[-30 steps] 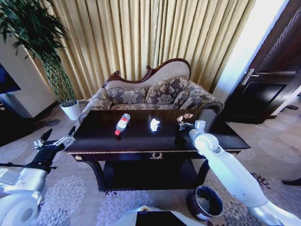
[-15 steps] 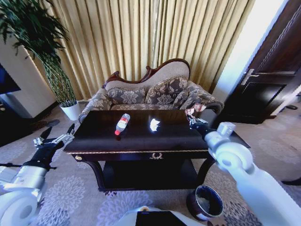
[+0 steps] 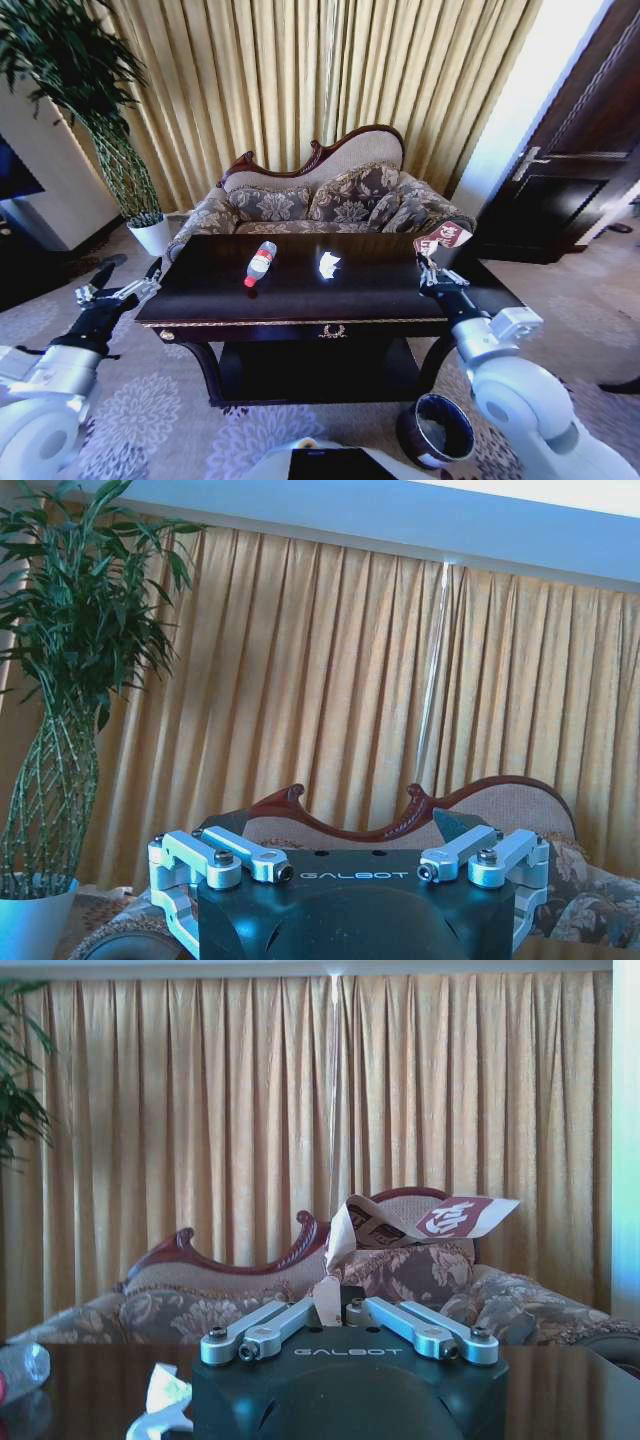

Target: Move to the front of the table and place the trash on the table into the trash bin.

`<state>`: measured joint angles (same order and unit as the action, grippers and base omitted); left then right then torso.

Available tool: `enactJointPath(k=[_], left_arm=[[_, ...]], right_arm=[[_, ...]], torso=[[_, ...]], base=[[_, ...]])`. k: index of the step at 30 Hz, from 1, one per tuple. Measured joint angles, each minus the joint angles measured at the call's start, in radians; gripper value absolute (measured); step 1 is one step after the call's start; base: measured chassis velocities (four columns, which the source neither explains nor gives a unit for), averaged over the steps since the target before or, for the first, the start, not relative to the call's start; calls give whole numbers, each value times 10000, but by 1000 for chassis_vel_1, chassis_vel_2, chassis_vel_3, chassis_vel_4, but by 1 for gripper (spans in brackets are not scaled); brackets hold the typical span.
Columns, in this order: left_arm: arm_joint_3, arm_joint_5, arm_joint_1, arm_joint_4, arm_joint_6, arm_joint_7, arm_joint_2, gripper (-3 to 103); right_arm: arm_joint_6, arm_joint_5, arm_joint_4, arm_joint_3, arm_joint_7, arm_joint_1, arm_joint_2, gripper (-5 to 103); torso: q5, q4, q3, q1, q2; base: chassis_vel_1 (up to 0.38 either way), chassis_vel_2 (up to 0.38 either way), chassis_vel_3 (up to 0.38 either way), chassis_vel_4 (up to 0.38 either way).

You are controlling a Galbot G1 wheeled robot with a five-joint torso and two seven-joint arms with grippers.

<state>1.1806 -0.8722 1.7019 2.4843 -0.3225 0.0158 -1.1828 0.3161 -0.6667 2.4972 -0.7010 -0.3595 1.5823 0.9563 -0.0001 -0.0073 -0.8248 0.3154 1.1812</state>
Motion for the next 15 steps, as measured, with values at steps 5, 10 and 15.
enactJointPath(k=[5, 10, 15], left_arm=[[50, -32, -7, 0, -3, 23, -14, 100], [258, -178, 10, -44, -4, 42, -7, 100], [277, -186, 49, -49, -3, 69, -57, 100]], right_arm=[[126, 27, -41, -93, 46, 134, -64, 0], [194, 26, -33, -47, 46, 236, -47, 0], [206, 26, -40, -49, 39, 292, -30, 0]], torso=[[1, 0, 0, 0, -1], [1, -1, -1, 3, -2], [0, -1, -1, 3, -2]], base=[[0, 0, 0, 0], [0, 0, 0, 0], [63, -50, -57, 62]])
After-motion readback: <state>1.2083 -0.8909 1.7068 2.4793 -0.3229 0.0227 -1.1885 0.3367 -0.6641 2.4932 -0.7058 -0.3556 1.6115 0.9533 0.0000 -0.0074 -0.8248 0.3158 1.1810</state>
